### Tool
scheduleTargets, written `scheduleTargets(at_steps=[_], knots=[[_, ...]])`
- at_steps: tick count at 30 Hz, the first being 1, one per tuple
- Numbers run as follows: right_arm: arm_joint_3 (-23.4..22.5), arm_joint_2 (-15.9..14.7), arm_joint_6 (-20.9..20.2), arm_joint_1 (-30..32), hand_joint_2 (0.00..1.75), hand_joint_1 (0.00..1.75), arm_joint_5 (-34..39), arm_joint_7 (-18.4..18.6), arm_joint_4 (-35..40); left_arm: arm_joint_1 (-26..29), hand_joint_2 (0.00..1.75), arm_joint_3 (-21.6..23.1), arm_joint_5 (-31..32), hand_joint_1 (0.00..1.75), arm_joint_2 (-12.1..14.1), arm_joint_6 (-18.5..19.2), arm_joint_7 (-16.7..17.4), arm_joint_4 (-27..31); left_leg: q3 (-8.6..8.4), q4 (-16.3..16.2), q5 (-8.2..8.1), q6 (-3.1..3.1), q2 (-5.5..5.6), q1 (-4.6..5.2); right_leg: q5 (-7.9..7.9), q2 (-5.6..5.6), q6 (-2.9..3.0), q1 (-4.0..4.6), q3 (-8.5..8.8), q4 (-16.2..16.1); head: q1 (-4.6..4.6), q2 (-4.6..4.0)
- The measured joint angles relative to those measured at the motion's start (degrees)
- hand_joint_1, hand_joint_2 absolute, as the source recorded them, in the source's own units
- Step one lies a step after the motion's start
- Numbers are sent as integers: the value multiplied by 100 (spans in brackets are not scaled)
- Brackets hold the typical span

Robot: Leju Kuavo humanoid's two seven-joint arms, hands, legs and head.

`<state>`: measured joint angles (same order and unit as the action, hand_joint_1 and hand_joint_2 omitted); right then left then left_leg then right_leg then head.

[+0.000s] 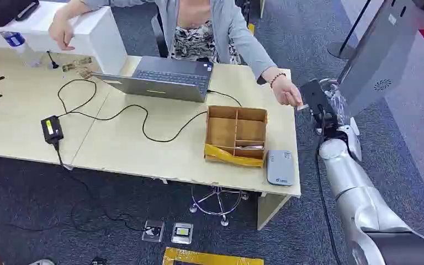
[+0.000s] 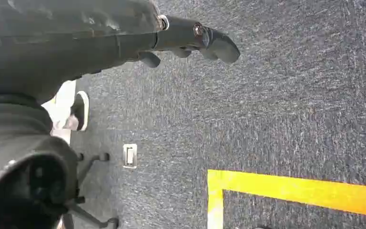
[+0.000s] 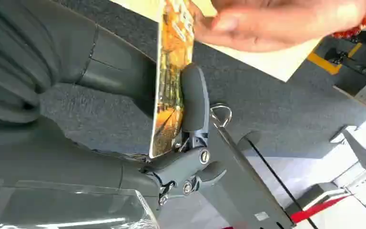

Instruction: Pass the card to the sensor for recognition and then transmit it.

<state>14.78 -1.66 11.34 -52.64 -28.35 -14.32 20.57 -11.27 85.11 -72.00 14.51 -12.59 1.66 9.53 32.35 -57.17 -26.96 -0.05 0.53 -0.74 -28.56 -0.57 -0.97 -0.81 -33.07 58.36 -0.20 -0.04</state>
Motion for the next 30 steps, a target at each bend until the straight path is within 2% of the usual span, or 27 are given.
scheduleTargets(at_steps=[6,11,17,30], knots=[[0,-48,-120,0,175,175,256,11,48,2,0,0,-37,0,50,22,-13,0,1,0,0,0,-2,0,0,0,0,0,-2,0,0,0],[0,-120,-133,49,175,175,402,-142,96,3,0,0,-55,0,85,50,39,0,-1,0,0,0,-3,0,0,-1,0,0,-2,-1,-4,0],[11,-289,-127,519,175,175,531,-330,238,27,0,0,-109,0,85,35,140,0,0,-1,-5,-1,-4,2,0,0,0,-2,-1,-2,-2,0],[212,-575,-498,1096,175,175,721,-522,374,45,0,-2,-219,0,70,-50,181,2,0,0,-6,-2,-9,1,0,12,0,-1,-2,-1,-2,0]])
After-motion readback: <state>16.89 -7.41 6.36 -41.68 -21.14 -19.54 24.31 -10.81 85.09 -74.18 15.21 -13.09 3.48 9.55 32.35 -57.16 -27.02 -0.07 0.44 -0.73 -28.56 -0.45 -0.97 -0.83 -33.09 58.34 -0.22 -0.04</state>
